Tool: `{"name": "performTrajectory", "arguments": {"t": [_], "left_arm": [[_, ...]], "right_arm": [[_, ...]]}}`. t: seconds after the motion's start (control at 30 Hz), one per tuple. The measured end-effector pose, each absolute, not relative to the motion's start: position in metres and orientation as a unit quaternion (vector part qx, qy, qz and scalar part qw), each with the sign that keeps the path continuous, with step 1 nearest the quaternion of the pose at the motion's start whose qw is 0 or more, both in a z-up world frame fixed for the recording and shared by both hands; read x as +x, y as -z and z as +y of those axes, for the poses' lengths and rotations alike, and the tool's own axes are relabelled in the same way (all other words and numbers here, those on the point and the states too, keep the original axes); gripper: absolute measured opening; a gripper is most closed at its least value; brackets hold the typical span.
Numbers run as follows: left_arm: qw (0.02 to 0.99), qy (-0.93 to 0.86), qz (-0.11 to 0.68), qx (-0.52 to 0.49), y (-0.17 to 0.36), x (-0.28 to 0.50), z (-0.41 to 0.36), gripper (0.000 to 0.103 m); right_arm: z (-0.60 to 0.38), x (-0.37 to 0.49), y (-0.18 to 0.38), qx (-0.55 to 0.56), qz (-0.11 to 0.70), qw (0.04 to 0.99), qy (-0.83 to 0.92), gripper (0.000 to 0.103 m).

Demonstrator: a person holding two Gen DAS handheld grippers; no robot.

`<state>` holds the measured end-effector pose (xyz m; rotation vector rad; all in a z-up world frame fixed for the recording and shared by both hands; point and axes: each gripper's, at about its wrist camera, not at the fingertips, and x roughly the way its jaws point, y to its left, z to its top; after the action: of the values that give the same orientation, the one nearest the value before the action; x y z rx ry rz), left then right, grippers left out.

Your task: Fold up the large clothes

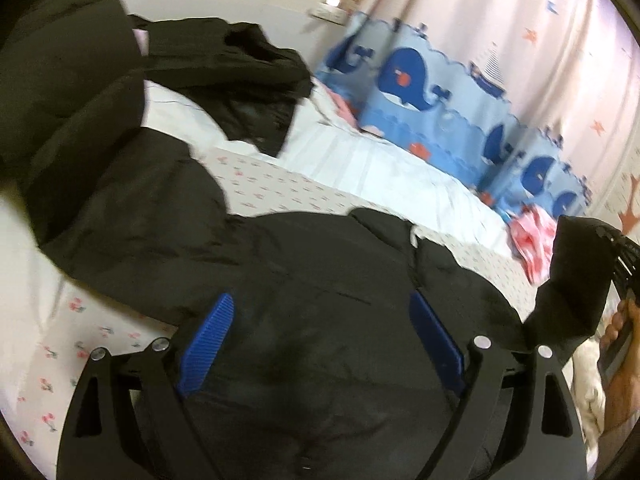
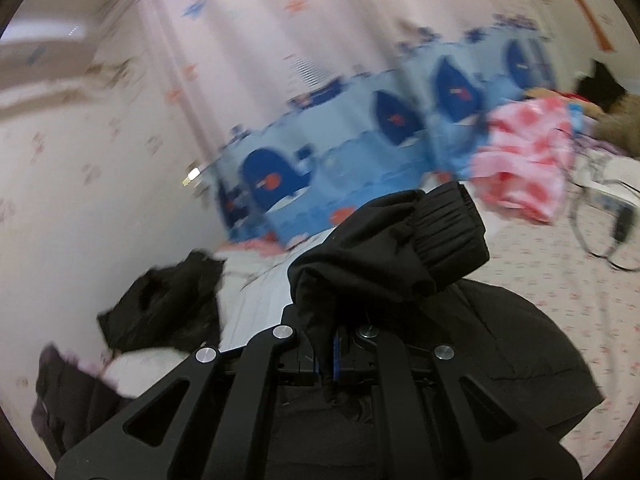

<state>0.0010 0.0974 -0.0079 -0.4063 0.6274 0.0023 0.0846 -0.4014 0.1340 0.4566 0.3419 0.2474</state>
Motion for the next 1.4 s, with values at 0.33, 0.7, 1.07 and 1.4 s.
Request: {"name": "performTrajectory", "arguments": {"t": [0.33, 0.7, 1.07, 1.4], "left_arm": [[0.926, -0.048, 0.276, -0.255, -0.009, -0.012, 0.161, 0.087], [0.905, -0.075, 0.285, -0.306, -0.004, -0.014, 0.201, 0.087], [0.882, -0.069, 0.314, -0.345, 0.009, -0.008, 0.211, 0.088], [0.914, -0.025, 0.319, -0.249, -0.002, 0.001, 0.176, 0.092]], "right_arm": [[-0.197, 0.097, -0.107, 0.114, 0.235, 0.931, -0.254, 0.005], [-0.089, 0.115, -0.002, 0.056, 0.374, 0.877, -0.297, 0.027], [-0.018, 0.103, 0.02, -0.048, 0.425, 0.82, -0.381, 0.08], [-0.174, 0.073, -0.04, 0.146, 0.36, 0.88, -0.274, 0.088]]}}
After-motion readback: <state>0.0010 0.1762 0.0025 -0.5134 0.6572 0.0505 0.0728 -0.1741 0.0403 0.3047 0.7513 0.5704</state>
